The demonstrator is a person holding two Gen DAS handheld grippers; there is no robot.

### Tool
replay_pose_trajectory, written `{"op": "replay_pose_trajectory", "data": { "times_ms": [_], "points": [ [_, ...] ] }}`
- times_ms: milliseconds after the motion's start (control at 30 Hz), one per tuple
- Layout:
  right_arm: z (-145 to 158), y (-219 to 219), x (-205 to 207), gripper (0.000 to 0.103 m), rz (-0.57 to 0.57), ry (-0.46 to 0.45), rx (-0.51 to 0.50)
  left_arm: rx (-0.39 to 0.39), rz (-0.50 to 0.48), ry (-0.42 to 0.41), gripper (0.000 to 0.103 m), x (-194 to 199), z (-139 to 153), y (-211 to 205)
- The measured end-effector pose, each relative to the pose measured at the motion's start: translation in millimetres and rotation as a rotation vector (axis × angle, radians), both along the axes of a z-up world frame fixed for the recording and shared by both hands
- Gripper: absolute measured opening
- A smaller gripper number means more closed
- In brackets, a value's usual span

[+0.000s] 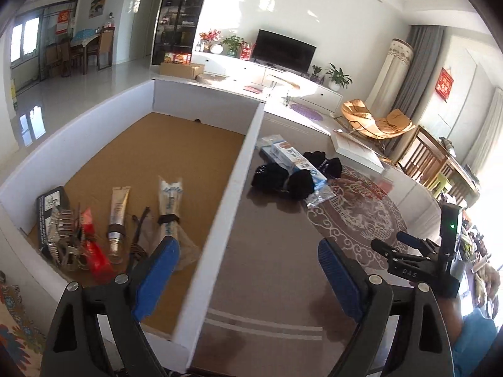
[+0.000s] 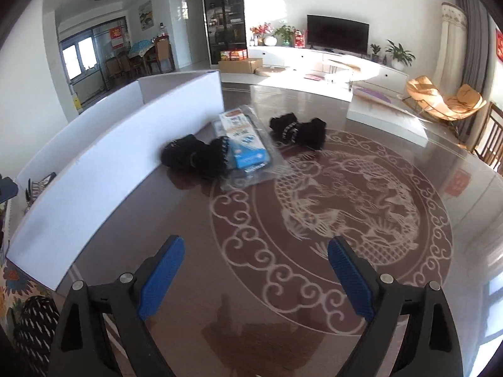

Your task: Organize objects

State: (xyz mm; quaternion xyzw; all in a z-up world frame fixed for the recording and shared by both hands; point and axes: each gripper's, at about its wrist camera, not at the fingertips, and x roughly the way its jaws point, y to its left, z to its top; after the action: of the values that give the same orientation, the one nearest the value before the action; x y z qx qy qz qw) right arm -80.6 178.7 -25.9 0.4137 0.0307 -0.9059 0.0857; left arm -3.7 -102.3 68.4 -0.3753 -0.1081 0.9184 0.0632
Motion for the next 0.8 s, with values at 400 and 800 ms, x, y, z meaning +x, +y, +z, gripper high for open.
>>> {"op": "replay_pose_trajectory", "data": {
  "times_ms": [400,800],
  "points": [
    [-34.8,61.3,25.6,0.093,-0.096,-0.042,0.055,-0.139,-0.079,-0.226,0.091,-51.4,-85.7,124.1],
    [-43.0,65.2,24.1,0.1,-0.112,-0.087,0.039,-0.059,0.037,-0.28,0.092,-85.3,-104.3,109.1]
  ]
}}
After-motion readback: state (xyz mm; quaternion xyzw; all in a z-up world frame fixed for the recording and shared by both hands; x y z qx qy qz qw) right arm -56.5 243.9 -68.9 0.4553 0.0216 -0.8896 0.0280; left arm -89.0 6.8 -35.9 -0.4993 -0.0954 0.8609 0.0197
